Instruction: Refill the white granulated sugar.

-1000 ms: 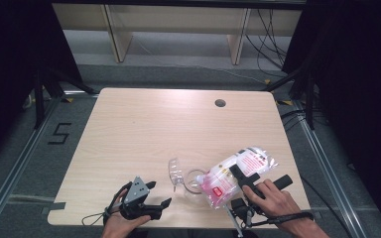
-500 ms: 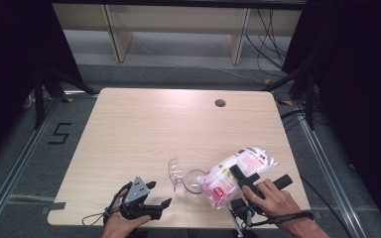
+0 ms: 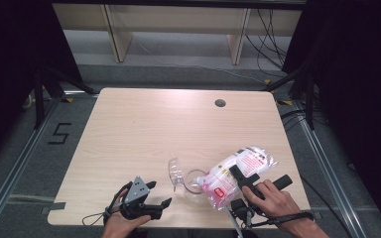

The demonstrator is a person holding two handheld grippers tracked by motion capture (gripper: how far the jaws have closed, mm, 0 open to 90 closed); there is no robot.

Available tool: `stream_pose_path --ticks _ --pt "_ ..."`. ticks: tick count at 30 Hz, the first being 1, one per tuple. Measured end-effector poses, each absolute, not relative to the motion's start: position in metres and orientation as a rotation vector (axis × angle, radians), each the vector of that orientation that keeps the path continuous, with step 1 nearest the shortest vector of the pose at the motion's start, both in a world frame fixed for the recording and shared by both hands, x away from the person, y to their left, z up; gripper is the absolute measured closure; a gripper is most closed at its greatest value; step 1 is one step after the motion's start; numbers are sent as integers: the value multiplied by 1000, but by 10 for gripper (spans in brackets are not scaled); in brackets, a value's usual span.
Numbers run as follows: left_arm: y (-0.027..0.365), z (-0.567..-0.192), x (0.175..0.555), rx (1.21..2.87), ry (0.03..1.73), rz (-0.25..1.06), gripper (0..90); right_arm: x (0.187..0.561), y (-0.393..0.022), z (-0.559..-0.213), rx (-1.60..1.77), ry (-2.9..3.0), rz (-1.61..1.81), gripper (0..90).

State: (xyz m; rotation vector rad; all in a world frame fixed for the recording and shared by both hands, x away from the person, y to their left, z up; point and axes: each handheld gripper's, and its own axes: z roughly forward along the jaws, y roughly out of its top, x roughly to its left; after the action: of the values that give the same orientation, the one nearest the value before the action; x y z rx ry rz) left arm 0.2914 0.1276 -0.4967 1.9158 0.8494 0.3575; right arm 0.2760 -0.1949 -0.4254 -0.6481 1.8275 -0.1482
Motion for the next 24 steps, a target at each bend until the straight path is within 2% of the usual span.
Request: stream_pose_path --ticks 24 --pt "128 -496 292 1911 843 366 224 279 -190 -418 -710 1775 -198 655"
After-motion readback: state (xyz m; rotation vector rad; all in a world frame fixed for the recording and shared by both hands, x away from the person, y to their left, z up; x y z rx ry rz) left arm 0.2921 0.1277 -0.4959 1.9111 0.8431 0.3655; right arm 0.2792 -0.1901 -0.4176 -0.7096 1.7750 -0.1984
